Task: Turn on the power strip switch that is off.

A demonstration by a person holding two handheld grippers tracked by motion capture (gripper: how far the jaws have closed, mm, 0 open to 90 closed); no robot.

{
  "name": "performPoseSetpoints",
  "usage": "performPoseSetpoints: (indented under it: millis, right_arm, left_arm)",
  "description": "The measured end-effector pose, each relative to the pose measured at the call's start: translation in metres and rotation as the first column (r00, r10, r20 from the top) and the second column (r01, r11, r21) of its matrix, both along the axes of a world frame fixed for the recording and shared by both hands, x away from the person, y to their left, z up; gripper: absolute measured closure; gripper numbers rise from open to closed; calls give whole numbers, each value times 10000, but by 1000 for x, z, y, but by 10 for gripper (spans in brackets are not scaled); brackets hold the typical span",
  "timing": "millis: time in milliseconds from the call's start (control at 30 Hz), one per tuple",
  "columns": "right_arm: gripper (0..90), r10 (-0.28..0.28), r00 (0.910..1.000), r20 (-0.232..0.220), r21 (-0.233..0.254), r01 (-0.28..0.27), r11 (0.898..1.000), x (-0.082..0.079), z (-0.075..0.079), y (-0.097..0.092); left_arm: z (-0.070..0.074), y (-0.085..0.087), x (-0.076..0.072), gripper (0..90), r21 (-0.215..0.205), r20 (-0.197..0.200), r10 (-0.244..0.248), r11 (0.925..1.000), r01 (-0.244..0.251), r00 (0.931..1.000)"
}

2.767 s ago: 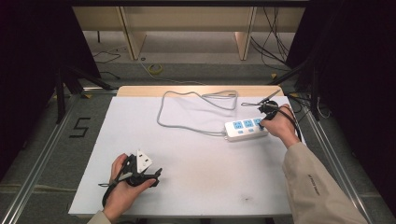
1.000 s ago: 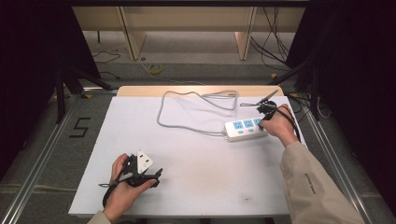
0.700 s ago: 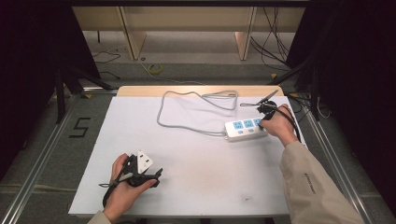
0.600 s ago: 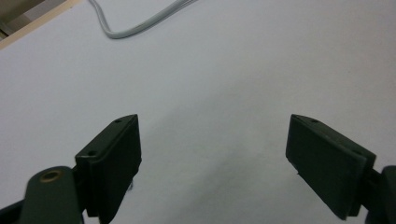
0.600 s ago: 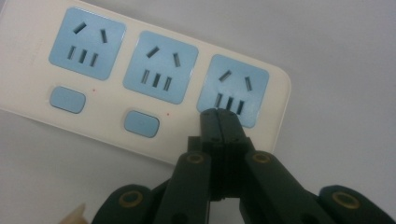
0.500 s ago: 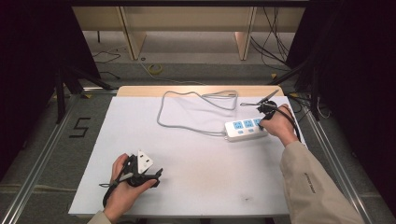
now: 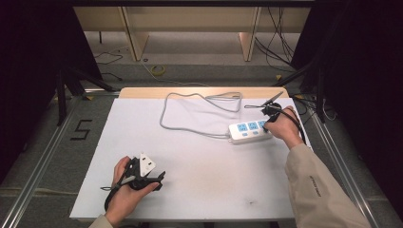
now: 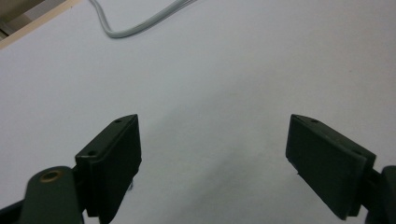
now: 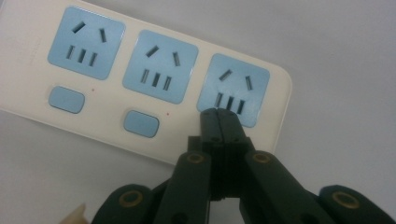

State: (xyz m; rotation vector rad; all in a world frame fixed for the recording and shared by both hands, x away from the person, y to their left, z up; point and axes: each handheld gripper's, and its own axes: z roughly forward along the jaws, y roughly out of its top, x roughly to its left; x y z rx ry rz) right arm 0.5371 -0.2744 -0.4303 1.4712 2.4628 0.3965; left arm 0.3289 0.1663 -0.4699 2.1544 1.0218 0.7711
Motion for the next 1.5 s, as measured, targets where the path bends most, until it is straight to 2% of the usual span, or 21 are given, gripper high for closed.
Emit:
performPoseSetpoints:
  millis: [433, 933, 1500]
  right_arm:
    - [900, 22, 10000, 30, 67, -23, 10000, -1, 0, -1]
    - [900, -68, 9993, 356, 294, 57, 9996, -5, -2, -4]
    - [900, -28, 9978, 658, 248, 12, 9997, -8, -3, -3]
  left_arm:
    - [0, 1, 0, 182, 92, -27, -38, 10000, 38, 10000]
    - [0, 0, 0, 183, 10, 0, 15, 10000, -15, 10000]
    - [0, 0, 0, 183, 35, -43, -5, 10000, 5, 10000]
